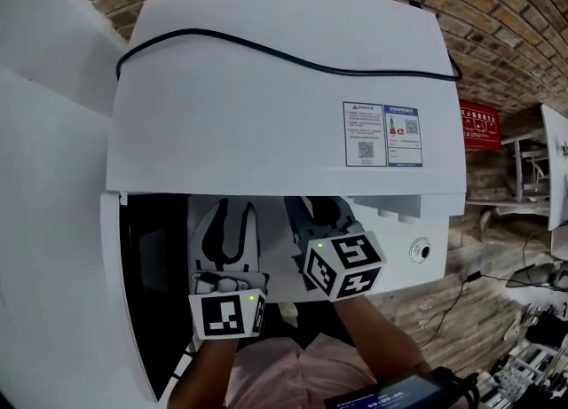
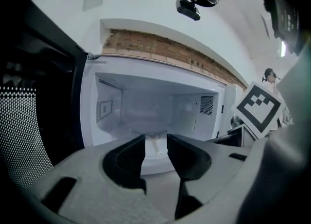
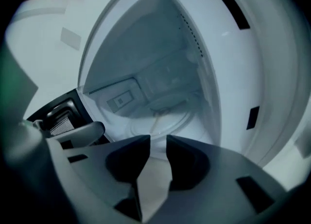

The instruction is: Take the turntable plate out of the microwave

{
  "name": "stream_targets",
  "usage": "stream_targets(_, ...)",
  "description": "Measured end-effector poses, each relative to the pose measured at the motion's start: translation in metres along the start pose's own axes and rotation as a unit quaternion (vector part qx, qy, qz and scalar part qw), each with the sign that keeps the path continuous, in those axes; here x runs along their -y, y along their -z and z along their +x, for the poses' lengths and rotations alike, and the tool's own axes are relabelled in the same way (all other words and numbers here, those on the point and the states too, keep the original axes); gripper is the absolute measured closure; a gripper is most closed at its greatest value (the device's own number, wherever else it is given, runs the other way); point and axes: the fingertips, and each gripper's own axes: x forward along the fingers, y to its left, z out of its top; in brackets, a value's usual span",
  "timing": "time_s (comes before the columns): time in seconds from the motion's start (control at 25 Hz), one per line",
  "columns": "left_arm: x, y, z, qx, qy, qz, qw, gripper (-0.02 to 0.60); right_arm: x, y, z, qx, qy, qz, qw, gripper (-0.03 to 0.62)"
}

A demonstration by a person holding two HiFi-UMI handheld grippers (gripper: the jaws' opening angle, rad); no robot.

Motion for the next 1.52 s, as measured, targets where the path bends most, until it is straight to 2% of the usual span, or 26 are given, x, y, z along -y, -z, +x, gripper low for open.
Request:
stream_targets(0.32,0.000,0.002,0.000,-0.003,0.009,-0.012,0.9999,0.434,0.004,0.000,0.014,-0.010,-0.004,0.122,0.992,0.431)
stream_targets(0.6,-0.007,0.003,-0.004,-0.003,0.002,-0.024,0.9997,0.437,0.007,-0.003,0.022,-0.014,0.010,0.224,0.975,0.414)
stream_targets(0.76,-0.011,0.001,-0.004,-0.001,0.001,-0.027,0.9996,0.437,0.010,-0.002,0.021,-0.023,0.037,0.220,0.975,0.416)
stream_targets(0.92,-0.017,0.000,-0.005,-0.001,-0.003,-0.034,0.9994,0.440,0.016,-0.002,0.021,-0.027,0.056,0.210,0.976,0.444)
stream_targets(1.08,-0.021,0.000,-0.008,-0.002,-0.007,-0.040,0.9992,0.440,0.019,-0.007,0.026,-0.022,0.078,0.203,0.976,0.424)
stream_targets(1.28,-0.025,-0.001,-0.009,0.000,-0.009,-0.042,0.9991,0.443,0.025,-0.008,0.027,-0.009,0.090,0.246,0.965,0.430)
stream_targets(1.4,-0.026,0.000,-0.010,-0.001,-0.009,-0.045,0.9989,0.445,0.031,-0.006,0.024,0.000,0.087,0.277,0.957,0.527)
stream_targets(1.52,-0.024,-0.001,-0.012,-0.002,-0.007,-0.045,0.9990,0.445,0.031,-0.006,0.023,0.014,0.072,0.294,0.953,0.539)
